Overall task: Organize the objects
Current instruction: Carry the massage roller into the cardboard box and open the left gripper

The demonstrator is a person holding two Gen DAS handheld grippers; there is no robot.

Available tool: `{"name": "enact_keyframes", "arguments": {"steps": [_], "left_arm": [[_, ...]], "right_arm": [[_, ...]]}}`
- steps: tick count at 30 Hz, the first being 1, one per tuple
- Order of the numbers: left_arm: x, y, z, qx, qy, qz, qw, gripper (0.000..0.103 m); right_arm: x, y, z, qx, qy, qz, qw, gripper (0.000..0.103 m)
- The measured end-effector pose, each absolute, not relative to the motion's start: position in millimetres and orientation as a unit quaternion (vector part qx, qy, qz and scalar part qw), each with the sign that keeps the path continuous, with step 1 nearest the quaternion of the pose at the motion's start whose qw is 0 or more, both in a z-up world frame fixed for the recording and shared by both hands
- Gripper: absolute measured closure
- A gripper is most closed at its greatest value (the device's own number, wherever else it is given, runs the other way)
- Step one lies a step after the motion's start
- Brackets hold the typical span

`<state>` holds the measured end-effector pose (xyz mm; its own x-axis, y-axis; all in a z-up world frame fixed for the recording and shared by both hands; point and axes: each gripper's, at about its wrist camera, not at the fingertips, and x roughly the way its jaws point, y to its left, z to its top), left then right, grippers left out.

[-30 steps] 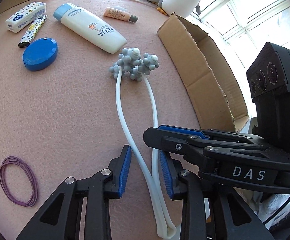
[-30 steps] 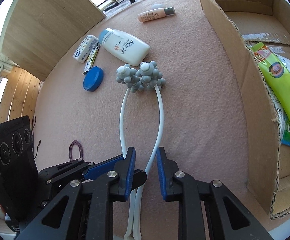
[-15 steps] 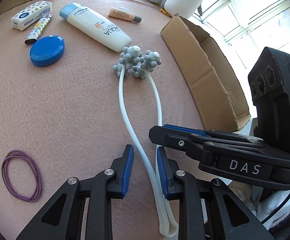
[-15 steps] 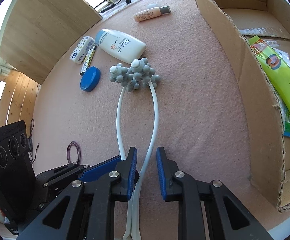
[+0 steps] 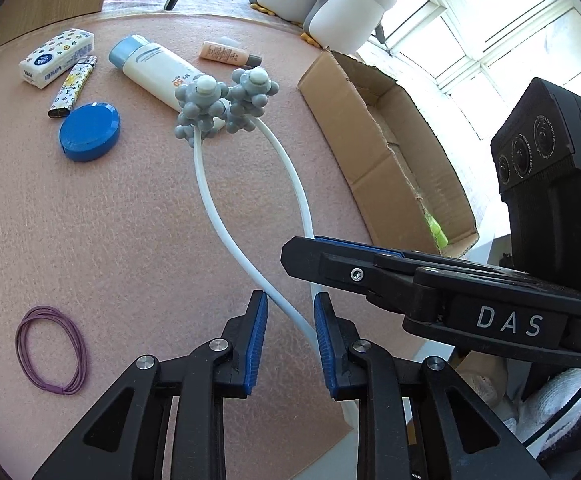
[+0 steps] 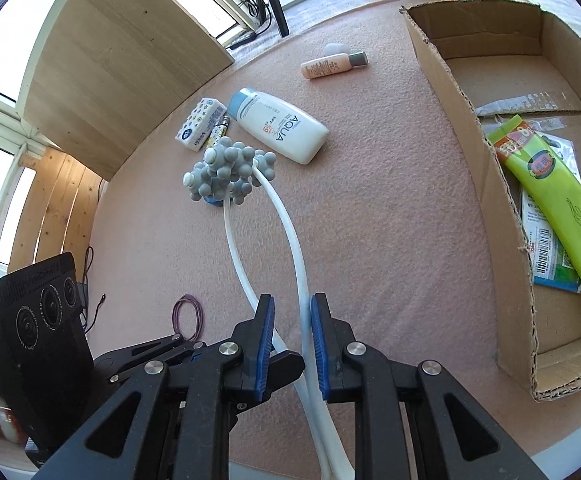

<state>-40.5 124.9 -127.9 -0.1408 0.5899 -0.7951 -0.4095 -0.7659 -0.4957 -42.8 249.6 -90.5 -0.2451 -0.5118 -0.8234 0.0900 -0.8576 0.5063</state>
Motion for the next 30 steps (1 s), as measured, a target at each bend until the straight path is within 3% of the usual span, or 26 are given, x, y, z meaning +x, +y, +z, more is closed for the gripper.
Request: {"name": "enact_keyframes", "arguments": {"steps": [14, 30], "left_arm": [[-73, 196, -72, -0.515, -0.074, 0.768, 0.373, 0.078], [-103, 316, -49, -0.491, -0.065, 0.765, 0.411, 0.075]], "right_arm": [[-55, 312, -37, 0.525, -0.215, -0.806, 0.168, 0.086], [-88, 407, -14, 0.489, -0.228, -0.834, 0.117, 0.085]]}}
